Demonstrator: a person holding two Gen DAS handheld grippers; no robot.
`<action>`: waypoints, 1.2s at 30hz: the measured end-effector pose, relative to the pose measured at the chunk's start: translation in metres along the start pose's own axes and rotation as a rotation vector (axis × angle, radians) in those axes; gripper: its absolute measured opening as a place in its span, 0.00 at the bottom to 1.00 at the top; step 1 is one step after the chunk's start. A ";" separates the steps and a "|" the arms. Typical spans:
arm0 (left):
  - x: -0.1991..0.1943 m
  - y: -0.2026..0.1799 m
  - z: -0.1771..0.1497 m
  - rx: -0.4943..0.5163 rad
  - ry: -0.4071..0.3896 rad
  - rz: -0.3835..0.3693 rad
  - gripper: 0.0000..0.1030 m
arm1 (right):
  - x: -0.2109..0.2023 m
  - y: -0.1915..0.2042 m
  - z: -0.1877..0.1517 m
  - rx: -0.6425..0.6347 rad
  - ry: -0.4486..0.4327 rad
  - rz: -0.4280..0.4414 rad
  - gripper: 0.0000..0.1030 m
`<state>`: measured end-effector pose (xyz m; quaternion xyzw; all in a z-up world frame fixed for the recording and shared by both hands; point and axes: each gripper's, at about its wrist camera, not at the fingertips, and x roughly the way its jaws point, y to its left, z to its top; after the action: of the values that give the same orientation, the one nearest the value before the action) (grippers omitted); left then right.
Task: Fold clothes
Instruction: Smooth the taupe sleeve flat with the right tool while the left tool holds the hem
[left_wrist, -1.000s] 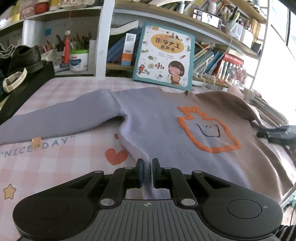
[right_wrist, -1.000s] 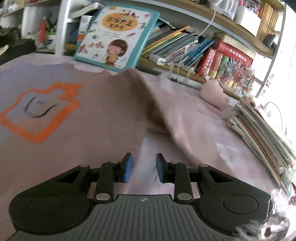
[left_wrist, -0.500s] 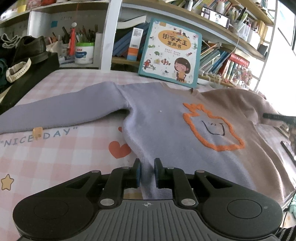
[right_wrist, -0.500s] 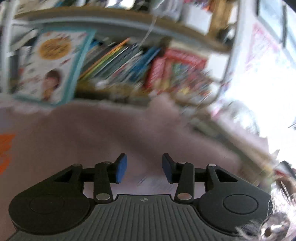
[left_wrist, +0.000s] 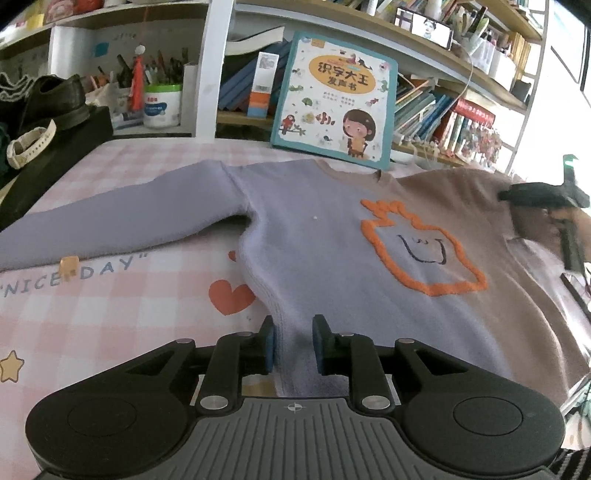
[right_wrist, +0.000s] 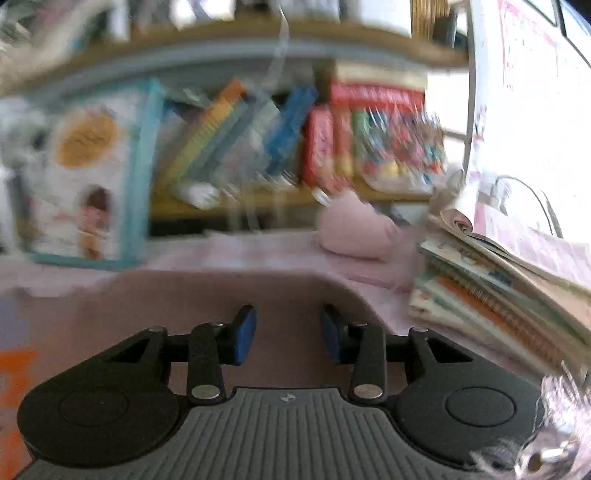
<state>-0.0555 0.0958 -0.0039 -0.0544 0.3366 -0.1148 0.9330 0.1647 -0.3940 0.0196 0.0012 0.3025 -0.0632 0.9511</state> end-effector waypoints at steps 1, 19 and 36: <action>-0.001 -0.001 0.000 0.001 -0.003 -0.001 0.21 | 0.014 -0.001 0.006 -0.011 0.037 -0.032 0.32; -0.005 0.004 -0.004 0.011 -0.003 -0.037 0.24 | -0.032 0.018 -0.050 -0.014 0.150 0.067 0.39; 0.005 0.010 0.008 -0.031 -0.050 0.060 0.56 | -0.133 0.030 -0.117 0.111 0.138 0.342 0.38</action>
<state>-0.0455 0.1042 -0.0027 -0.0616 0.3164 -0.0804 0.9432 -0.0066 -0.3436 -0.0005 0.1092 0.3585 0.0829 0.9234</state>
